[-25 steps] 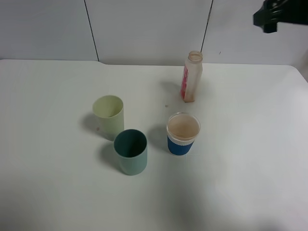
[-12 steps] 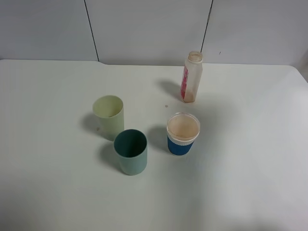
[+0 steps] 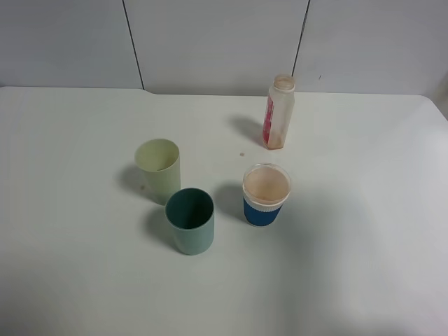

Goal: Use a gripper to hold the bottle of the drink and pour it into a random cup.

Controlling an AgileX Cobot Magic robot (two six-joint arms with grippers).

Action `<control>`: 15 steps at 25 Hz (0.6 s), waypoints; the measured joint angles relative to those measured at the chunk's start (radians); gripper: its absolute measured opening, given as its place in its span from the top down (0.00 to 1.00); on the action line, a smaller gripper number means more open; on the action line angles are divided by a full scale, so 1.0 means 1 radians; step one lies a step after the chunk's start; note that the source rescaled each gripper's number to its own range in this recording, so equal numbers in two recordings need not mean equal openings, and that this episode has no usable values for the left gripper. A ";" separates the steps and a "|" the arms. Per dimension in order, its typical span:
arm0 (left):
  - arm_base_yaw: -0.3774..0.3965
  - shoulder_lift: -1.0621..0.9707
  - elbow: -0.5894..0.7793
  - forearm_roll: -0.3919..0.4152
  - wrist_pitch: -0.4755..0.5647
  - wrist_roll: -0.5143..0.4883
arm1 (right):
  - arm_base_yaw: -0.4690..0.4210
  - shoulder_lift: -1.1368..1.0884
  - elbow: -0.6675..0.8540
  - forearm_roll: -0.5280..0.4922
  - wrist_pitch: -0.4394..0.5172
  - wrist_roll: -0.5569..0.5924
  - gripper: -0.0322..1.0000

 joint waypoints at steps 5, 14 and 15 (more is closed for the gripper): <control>0.000 0.000 0.000 0.000 0.000 0.000 | -0.001 -0.134 -0.008 0.004 0.177 -0.046 0.00; 0.000 0.000 0.000 0.000 0.000 0.000 | -0.001 -0.172 -0.118 0.054 0.494 -0.048 0.00; 0.000 0.000 0.000 0.000 0.000 0.000 | -0.001 -0.173 -0.118 0.054 0.515 -0.048 0.00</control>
